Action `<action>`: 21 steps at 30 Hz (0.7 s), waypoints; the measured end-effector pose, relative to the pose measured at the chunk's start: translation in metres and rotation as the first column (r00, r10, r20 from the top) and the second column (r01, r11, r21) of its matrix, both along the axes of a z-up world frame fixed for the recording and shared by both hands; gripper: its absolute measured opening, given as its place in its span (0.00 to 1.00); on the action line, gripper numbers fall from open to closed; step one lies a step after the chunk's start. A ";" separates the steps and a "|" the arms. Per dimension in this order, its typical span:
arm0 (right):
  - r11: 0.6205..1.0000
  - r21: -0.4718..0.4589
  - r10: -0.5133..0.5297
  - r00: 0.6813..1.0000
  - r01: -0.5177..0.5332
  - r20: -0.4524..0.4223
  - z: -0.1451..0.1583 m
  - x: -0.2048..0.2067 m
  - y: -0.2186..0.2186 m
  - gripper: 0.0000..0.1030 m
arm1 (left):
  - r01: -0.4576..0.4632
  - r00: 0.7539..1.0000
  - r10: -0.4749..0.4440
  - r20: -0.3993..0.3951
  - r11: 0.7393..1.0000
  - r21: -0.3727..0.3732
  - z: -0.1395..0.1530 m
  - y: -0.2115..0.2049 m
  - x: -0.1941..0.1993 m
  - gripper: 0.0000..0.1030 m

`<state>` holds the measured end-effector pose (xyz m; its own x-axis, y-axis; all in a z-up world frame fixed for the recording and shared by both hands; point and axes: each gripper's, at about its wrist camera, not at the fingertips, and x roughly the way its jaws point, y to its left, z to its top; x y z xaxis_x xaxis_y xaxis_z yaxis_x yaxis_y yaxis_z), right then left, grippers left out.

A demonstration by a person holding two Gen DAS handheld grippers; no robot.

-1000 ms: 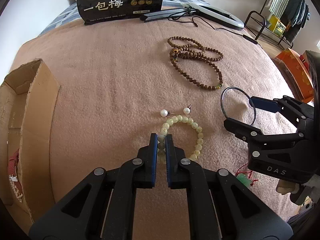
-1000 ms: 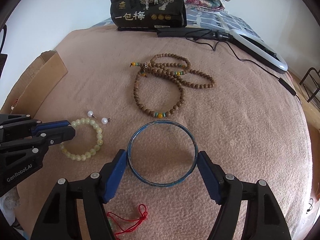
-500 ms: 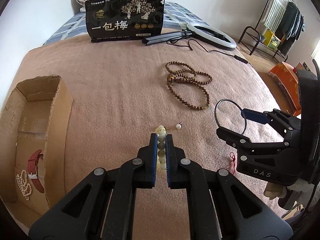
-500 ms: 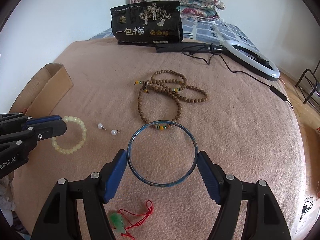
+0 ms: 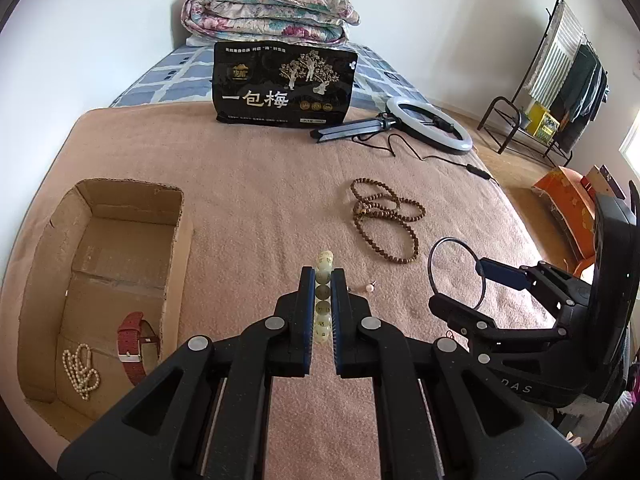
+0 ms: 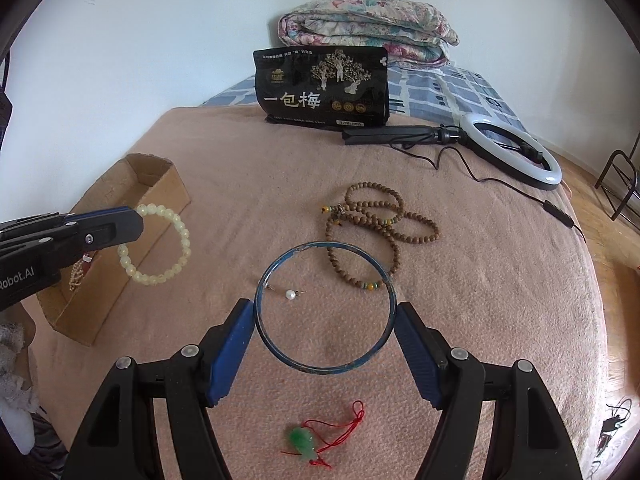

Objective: Organize jewelry
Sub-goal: 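Carry the bracelet and bangle over the cardboard box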

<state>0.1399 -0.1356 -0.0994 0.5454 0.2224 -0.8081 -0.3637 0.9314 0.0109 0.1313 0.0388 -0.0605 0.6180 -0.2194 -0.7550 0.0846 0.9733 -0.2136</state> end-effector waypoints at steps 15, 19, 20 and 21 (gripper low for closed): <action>0.991 0.030 0.125 0.990 -0.127 0.059 0.038 -0.036 0.062 0.71 | -0.107 0.993 0.109 0.047 0.993 -0.043 0.024 0.064 -0.014 0.05; 0.985 0.035 0.168 0.983 -0.171 0.073 0.044 -0.044 0.083 0.71 | -0.143 0.988 0.146 0.053 0.988 -0.058 0.027 0.084 -0.017 0.05; 0.983 0.039 0.177 0.981 -0.180 0.074 0.044 -0.046 0.087 0.71 | -0.153 0.986 0.156 0.054 0.986 -0.062 0.028 0.090 -0.018 0.05; 0.981 0.041 0.186 0.980 -0.189 0.074 0.044 -0.047 0.090 0.71 | -0.162 0.985 0.165 0.055 0.985 -0.063 0.028 0.095 -0.019 0.05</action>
